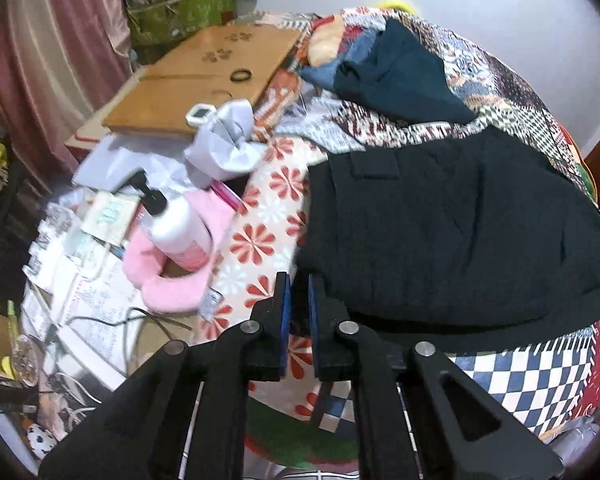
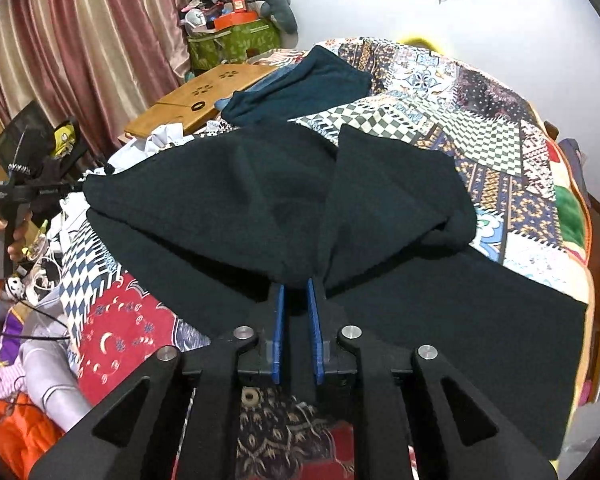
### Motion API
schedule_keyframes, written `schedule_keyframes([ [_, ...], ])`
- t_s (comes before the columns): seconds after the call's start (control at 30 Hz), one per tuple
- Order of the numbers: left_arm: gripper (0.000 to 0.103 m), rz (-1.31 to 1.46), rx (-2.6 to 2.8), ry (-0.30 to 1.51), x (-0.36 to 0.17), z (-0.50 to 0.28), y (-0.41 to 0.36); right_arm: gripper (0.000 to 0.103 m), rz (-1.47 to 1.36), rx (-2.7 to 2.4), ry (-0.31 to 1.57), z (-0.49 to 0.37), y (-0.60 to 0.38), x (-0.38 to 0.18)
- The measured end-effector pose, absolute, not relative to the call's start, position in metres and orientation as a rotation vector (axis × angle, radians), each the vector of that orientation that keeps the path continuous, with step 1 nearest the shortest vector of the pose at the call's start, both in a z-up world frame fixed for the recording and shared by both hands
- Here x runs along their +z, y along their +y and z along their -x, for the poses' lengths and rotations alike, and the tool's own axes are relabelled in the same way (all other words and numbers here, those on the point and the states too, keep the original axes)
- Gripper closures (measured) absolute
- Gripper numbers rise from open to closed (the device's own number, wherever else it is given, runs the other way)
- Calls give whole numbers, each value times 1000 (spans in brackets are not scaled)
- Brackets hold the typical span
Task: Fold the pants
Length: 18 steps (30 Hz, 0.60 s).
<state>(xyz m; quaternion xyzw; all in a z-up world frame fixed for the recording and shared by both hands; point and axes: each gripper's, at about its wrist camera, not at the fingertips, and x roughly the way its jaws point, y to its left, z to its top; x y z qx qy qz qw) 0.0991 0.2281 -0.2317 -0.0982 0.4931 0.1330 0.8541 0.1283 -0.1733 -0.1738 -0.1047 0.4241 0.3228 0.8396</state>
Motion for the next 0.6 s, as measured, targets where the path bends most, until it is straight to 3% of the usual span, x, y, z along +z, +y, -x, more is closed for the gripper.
schedule_keyframes([
  [0.07,87,185,286,1015,-220,-101,226,91,218,669,882,-129,-181,-165],
  [0.23,55,162,262,943,-193,-115,215,83,181,626,835,-145,-194,-144],
  [0.37,44,129,237,896,-175,-137,201,65,164,593,797,-171,-196,-132],
  [0.6,14,70,197,878,-166,-191,180,51,164,598,815,-228,-176,-131],
])
